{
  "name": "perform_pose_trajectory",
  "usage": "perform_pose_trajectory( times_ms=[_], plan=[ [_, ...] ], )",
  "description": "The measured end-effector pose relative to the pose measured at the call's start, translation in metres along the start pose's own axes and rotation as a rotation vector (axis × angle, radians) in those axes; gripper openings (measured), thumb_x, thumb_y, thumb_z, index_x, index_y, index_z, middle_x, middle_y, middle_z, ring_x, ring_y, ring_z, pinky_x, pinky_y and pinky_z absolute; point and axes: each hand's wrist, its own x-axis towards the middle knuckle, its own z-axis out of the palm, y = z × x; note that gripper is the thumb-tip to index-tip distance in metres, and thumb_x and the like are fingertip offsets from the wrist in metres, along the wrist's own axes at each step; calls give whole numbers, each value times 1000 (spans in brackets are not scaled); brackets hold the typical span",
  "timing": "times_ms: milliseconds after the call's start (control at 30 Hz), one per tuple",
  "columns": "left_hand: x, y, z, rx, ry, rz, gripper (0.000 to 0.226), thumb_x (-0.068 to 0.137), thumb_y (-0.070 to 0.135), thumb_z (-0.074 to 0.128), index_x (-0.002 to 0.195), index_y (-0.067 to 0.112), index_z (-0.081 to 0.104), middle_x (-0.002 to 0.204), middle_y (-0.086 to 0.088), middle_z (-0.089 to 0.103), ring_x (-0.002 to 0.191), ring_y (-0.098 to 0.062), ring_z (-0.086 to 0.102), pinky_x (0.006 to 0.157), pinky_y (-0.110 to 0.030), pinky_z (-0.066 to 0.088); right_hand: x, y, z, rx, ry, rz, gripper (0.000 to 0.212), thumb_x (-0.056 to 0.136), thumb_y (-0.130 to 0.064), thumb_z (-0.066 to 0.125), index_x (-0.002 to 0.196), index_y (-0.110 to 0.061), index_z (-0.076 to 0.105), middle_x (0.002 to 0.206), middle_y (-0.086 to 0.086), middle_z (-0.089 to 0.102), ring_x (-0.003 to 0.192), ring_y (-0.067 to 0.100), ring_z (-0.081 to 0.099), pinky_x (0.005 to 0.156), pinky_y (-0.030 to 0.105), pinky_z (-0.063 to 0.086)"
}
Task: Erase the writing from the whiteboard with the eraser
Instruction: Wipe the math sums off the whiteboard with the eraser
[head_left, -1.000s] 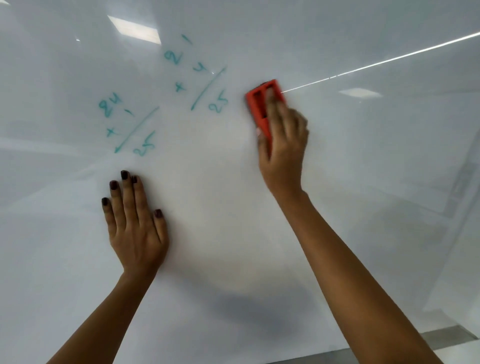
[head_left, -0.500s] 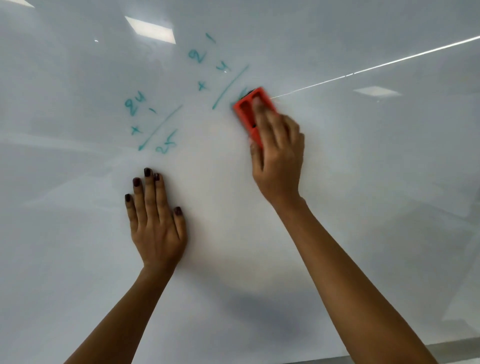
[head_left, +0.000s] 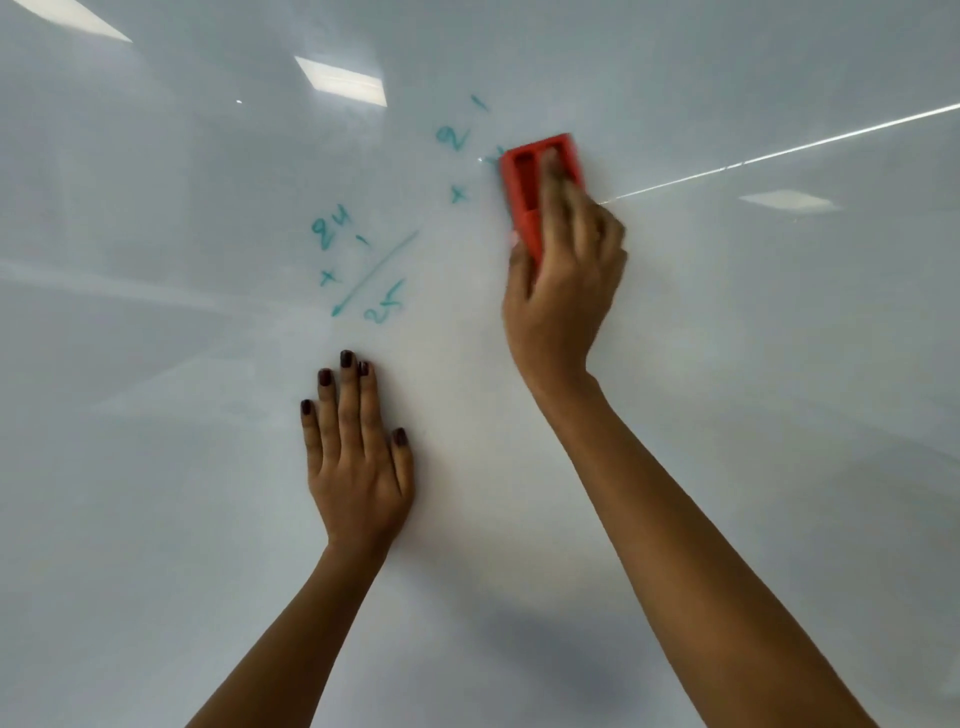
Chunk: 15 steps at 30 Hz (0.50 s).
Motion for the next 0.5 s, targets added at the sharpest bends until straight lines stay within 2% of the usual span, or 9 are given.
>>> perform_pose_trajectory(
  times_ms=[67, 100, 133, 233, 267, 367, 400, 433, 500],
  plan=[
    [0, -1, 0, 0, 0, 0, 62, 100, 23, 31, 158, 9, 15, 165, -7, 13, 153, -28, 14, 126, -44, 9, -5, -1, -1, 6, -111, -299, 46, 95, -19, 59, 140, -9, 52, 138, 6, 59, 113, 33, 57, 87, 38, 43],
    [-1, -1, 0, 1, 0, 0, 62, 100, 23, 31, 158, 9, 15, 165, -7, 13, 153, -28, 14, 126, -44, 9, -3, 3, -1, -5, -131, -355, 45, 96, -20, 58, 140, -10, 52, 139, 5, 59, 114, 32, 57, 88, 38, 44],
    [0, -1, 0, 3, -1, -1, 62, 100, 23, 32, 158, 8, 16, 165, -7, 14, 153, -28, 15, 125, -44, 10, 2, 6, 0, -21, -108, -312, 45, 96, -20, 59, 140, -10, 53, 139, 5, 58, 114, 32, 57, 89, 38, 45],
    [0, -1, 1, 2, -1, -3, 62, 100, 23, 32, 158, 7, 17, 165, -8, 15, 153, -28, 15, 125, -45, 10, 17, 0, 5, 69, 26, 71, 48, 91, -15, 66, 137, -7, 55, 136, 9, 60, 114, 35, 57, 92, 39, 45],
    [-1, -1, 1, 4, -1, -1, 61, 100, 23, 31, 157, 7, 18, 165, -8, 14, 153, -28, 15, 125, -46, 10, 18, -6, 6, 92, 11, 44, 49, 90, -15, 67, 137, -7, 55, 135, 9, 61, 114, 34, 57, 92, 40, 45],
    [-1, -2, 2, 8, -6, 3, 61, 100, 23, 31, 158, 7, 18, 166, -7, 13, 153, -28, 14, 125, -47, 9, 17, -12, 6, 92, -143, -371, 47, 92, -17, 63, 138, -11, 55, 136, 4, 61, 114, 31, 57, 89, 39, 47],
    [-1, -2, 2, 9, -6, 3, 61, 100, 23, 31, 157, 7, 18, 166, -7, 13, 153, -28, 14, 125, -47, 10, 22, -9, 6, 81, -151, -413, 46, 93, -18, 62, 138, -12, 55, 136, 3, 61, 113, 30, 58, 89, 38, 47],
    [-1, -2, 2, 11, -7, 2, 61, 99, 23, 32, 157, 6, 19, 165, -8, 14, 153, -28, 14, 125, -47, 10, 28, -7, 6, 71, -122, -368, 46, 93, -18, 62, 138, -11, 54, 136, 3, 61, 113, 31, 58, 89, 38, 47],
    [-1, -1, 1, 16, -6, 3, 61, 99, 22, 32, 156, 5, 21, 165, -8, 16, 153, -28, 15, 125, -47, 11, 40, -7, 10, 69, -23, -121, 47, 93, -18, 62, 139, -10, 53, 137, 6, 60, 116, 32, 57, 93, 37, 46]
  ],
)
